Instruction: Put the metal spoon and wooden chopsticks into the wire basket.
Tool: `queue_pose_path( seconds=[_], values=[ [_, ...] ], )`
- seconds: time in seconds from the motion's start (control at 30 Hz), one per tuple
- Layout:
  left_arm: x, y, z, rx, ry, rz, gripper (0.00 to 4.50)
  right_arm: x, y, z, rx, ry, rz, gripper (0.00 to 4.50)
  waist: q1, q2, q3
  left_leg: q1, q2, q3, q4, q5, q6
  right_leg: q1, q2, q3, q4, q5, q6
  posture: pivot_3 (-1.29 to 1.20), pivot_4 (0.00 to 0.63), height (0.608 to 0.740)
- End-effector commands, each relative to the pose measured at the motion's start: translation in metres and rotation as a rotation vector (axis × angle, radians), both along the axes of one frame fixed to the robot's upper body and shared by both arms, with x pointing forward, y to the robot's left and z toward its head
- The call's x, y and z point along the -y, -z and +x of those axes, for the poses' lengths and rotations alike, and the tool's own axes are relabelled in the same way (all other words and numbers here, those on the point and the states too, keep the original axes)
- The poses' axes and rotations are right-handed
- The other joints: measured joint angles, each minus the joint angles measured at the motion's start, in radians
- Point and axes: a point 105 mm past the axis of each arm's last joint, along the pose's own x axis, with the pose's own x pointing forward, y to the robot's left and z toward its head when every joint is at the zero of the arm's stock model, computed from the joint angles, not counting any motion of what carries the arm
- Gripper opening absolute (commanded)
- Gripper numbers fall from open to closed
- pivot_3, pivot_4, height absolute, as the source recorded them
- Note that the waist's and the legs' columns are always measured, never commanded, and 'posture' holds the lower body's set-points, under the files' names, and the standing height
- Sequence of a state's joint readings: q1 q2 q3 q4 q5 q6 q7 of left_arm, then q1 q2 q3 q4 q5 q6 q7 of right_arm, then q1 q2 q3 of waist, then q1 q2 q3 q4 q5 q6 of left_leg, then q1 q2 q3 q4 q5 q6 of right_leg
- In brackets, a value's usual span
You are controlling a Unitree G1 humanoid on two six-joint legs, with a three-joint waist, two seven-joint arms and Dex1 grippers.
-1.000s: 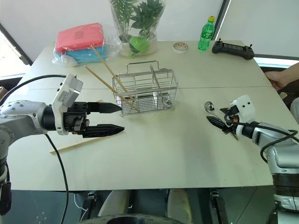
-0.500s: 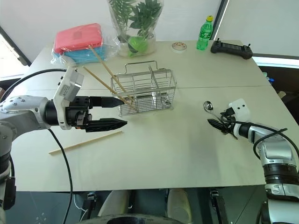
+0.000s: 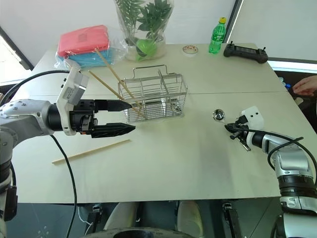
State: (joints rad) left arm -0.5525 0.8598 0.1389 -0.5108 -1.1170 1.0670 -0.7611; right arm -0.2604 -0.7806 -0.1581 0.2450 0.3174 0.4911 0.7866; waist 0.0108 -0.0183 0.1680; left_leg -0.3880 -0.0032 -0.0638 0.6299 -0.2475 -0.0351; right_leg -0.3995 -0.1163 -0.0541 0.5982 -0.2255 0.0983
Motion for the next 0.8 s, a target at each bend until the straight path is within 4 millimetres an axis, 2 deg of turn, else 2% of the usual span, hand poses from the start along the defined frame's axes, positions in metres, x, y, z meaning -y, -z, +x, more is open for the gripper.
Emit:
queue_pose_path(
  seconds=[0.03, 0.17, 0.3, 0.4, 0.43, 0.57, 0.67, 0.8],
  values=[
    [0.001, -0.01, 0.0, 0.047, 0.01, -0.014, 4.12, 0.003, -0.003, -0.004, 0.01, -0.001, -0.028, 0.03, 0.001, 0.0, 0.0, 0.0, 0.0, 0.0, 0.0, 0.0, 0.0, 0.0, 0.0, 0.0, 0.0, 0.0, 0.0, 0.0, 0.15, 0.703],
    [0.002, -0.011, 0.001, 0.052, 0.013, -0.015, 4.12, 0.006, -0.018, -0.001, 0.084, 0.008, -0.082, 0.03, 0.001, 0.0, 0.0, 0.0, 0.0, 0.0, 0.0, 0.0, 0.0, 0.0, 0.0, 0.0, 0.0, 0.0, 0.0, 0.0, 0.15, 0.703],
    [0.0, -0.013, 0.005, 0.068, -0.009, -0.021, 4.12, -0.021, -0.104, 0.007, 0.414, 0.011, 0.05, 0.03, -0.002, 0.002, 0.001, -0.001, 0.0, 0.0, 0.0, 0.0, 0.0, 0.0, 0.0, 0.0, 0.0, 0.0, 0.0, 0.0, 0.15, 0.703],
    [-0.002, -0.014, 0.008, 0.076, -0.026, -0.029, 4.12, -0.043, -0.148, 0.006, 0.565, 0.002, 0.158, 0.03, -0.008, 0.003, 0.002, 0.0, 0.0, 0.0, 0.0, 0.0, 0.0, -0.001, 0.0, 0.0, 0.001, 0.0, 0.0, 0.0, 0.15, 0.703],
    [-0.002, -0.014, 0.009, 0.078, -0.029, -0.031, 4.12, -0.048, -0.157, 0.005, 0.591, -0.001, 0.181, 0.03, -0.007, 0.002, 0.001, 0.0, 0.0, 0.0, -0.001, 0.0, 0.0, -0.001, 0.0, 0.0, 0.001, 0.0, 0.0, 0.0, 0.15, 0.703],
    [-0.003, -0.017, 0.013, 0.089, -0.047, -0.05, 4.12, -0.104, -0.212, 0.005, 0.752, -0.091, 0.37, 0.03, -0.006, 0.002, 0.001, 0.0, 0.0, -0.002, -0.001, 0.0, 0.0, -0.001, 0.002, 0.0, 0.0, 0.0, 0.0, 0.0, 0.15, 0.703],
    [-0.002, -0.018, 0.015, 0.095, -0.055, -0.058, 4.12, -0.135, -0.223, 0.01, 0.764, -0.133, 0.452, 0.03, -0.007, 0.002, 0.001, -0.001, 0.0, -0.002, -0.001, 0.0, 0.0, -0.002, 0.002, 0.0, 0.0, 0.0, 0.0, 0.0, 0.15, 0.703],
    [-0.004, -0.022, 0.018, 0.108, -0.074, -0.072, 4.12, -0.175, -0.218, 0.02, 0.766, -0.188, 0.496, 0.03, -0.005, 0.001, 0.001, -0.001, 0.0, -0.003, -0.002, 0.0, 0.0, -0.002, 0.002, 0.0, 0.0, 0.0, 0.0, 0.0, 0.15, 0.703]
  ],
)
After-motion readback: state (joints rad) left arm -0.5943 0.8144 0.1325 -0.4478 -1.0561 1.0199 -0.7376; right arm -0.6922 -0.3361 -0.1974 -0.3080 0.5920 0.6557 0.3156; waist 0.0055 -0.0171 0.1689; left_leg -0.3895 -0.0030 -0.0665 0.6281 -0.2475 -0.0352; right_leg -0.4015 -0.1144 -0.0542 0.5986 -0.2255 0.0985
